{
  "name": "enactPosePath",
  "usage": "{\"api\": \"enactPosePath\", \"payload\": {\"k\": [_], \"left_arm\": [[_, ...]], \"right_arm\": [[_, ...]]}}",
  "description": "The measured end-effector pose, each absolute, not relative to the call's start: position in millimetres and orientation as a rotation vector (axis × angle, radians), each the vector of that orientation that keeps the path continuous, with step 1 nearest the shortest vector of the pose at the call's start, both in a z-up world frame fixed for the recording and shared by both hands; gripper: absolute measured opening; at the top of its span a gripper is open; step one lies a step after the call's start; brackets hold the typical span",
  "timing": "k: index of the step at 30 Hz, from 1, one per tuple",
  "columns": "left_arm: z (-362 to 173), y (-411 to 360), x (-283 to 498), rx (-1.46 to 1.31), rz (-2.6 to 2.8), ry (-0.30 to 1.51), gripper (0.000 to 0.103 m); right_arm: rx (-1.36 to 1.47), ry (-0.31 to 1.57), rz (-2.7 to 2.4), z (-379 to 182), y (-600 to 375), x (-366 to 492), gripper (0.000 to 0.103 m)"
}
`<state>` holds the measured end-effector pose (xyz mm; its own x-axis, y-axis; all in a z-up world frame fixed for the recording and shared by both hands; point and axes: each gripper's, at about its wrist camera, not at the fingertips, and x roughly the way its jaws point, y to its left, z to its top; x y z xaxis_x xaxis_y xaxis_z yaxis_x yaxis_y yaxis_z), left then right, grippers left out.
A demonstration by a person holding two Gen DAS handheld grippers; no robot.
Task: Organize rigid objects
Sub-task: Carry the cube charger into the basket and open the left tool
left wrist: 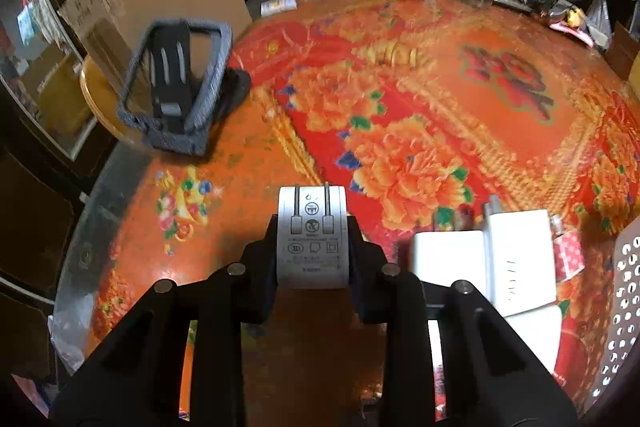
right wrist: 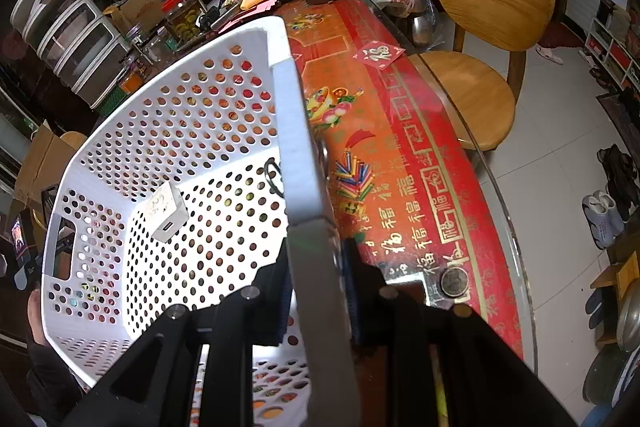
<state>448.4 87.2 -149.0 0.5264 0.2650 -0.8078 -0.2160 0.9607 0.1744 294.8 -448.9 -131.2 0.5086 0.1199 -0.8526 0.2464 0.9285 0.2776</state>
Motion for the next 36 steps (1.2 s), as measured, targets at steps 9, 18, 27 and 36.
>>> {"api": "enactPosePath", "payload": {"k": [9,18,27,36], "left_arm": [[-67,60,413,0.135,0.324,0.792,0.026],[3,-13,365,0.176,0.21,0.682,0.026],[33,-100,318,0.243,0.094,0.617,0.026],[17,-197,299,0.33,-0.05,0.651,0.027]], "right_arm": [[0.393,1.042,-0.08,-131,-449,295,0.022],[0.394,1.042,-0.08,-131,-449,295,0.022],[0.394,1.041,-0.079,-131,-448,295,0.022],[0.394,1.041,-0.08,-131,-448,295,0.022]]}}
